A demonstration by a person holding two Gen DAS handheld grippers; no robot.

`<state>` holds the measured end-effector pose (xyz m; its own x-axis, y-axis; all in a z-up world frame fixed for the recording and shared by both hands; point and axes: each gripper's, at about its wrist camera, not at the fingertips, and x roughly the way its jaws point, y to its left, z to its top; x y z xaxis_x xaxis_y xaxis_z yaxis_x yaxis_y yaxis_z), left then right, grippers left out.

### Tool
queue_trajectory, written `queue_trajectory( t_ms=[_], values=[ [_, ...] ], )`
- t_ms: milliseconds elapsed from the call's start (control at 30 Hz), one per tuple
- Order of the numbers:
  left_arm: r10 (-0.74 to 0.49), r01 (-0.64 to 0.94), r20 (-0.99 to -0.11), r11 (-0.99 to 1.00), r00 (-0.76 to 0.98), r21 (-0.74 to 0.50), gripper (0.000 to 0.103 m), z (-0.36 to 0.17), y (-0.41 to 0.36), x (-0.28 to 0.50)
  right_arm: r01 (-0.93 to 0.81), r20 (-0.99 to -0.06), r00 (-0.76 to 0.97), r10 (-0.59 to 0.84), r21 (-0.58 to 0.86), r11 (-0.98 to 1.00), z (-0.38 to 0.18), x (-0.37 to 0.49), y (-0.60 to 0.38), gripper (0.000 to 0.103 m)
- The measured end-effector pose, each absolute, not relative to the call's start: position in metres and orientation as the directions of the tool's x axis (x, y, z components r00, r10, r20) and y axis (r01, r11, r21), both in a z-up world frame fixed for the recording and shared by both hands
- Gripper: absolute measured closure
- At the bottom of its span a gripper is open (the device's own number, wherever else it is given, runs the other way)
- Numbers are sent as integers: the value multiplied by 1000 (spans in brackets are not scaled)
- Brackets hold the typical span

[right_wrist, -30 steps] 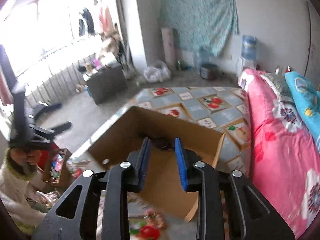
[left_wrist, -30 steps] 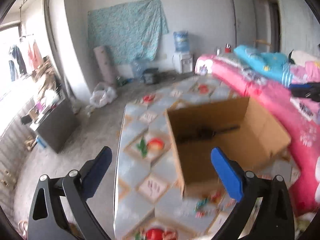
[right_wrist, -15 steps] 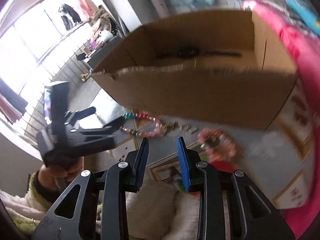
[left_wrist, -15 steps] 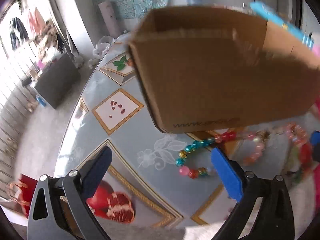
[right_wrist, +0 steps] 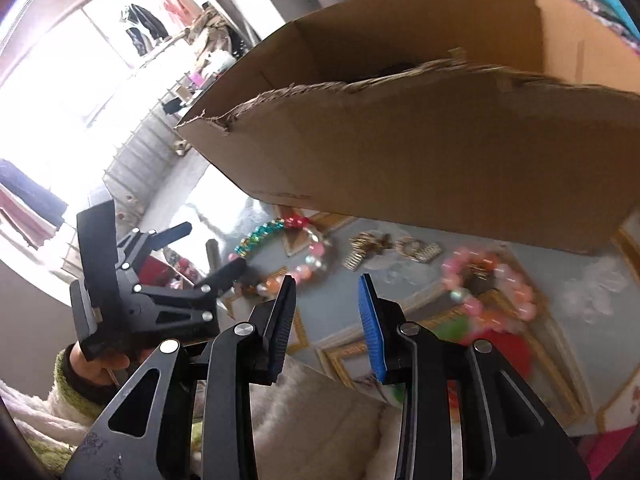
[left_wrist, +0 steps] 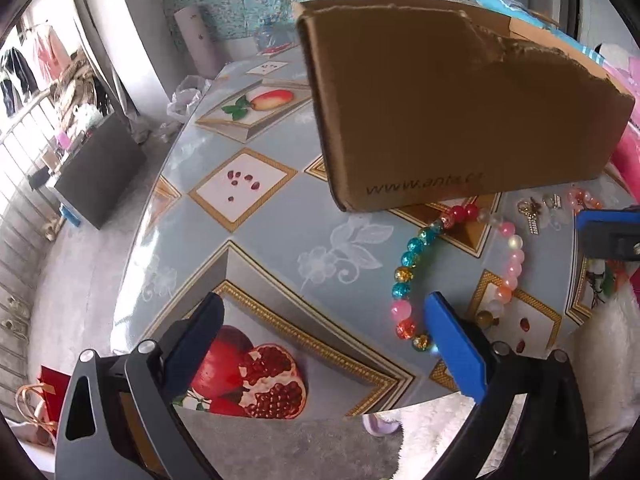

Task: Organize jewelry
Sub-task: 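Withdraw both grippers from the box back toward the jewelry, then grasp the multicolour beaded bracelet with the left gripper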

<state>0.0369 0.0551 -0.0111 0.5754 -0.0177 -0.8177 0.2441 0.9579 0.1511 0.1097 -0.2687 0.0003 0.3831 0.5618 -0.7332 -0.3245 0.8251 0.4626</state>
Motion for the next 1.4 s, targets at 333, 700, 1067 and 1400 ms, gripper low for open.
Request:
queue_trajectory(
  t_ms=[333,700,1067,1400],
  values=[
    [-100,246,-836,968,539,42,5,-13,70,43,-383,-775,412,478,329,863,-4,126,-229,78],
    [-170,278,-763,960,624,14,17,10,70,28,-404,-800,423,425,253,879,-9,121,-212,95],
    [-189,364,-809,931,557,33,67,2,39,29,-386,-796,426,430,270,882,-10,119,-218,95],
    [-194,357,-815,934,546,16,94,2,37,37,-378,-790,431,436,282,882,-12,118,-223,95]
  ],
)
